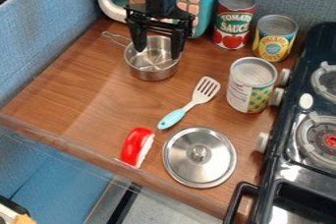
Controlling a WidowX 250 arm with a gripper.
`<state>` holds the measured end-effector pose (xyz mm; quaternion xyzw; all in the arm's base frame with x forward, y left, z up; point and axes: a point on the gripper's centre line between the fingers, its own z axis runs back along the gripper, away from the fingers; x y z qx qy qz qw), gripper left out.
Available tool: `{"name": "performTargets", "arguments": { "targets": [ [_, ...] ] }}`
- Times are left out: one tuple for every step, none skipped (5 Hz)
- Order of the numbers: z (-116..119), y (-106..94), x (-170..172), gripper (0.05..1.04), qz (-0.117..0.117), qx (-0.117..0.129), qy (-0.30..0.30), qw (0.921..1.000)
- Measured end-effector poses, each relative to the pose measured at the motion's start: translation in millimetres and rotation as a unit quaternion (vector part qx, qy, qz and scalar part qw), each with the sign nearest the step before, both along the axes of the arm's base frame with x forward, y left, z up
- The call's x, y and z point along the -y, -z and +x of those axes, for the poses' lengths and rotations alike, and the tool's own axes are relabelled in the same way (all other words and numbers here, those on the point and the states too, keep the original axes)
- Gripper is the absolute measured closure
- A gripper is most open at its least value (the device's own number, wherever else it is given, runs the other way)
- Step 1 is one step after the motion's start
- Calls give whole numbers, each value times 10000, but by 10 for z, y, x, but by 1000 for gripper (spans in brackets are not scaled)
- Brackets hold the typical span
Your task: Move the blue spatula to the left side of the table
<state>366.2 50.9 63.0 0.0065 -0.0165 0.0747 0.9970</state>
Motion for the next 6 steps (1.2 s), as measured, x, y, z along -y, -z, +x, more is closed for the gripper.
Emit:
{"name": "performTargets", "arguments": {
  "targets": [
    [-43, 154, 8, 83, -35, -212, 12, 9998],
    [-126, 272, 177, 83, -96, -352, 279, 9989],
    [-225, 382, 308, 83, -115, -459, 516, 9975],
    [-336, 512, 476, 83, -140, -536, 918, 9942],
    [-440, 661, 579, 83, -79, -505, 1273, 9905],
    [-466, 736, 601, 103, 23, -385, 1426, 9890]
  ]
}}
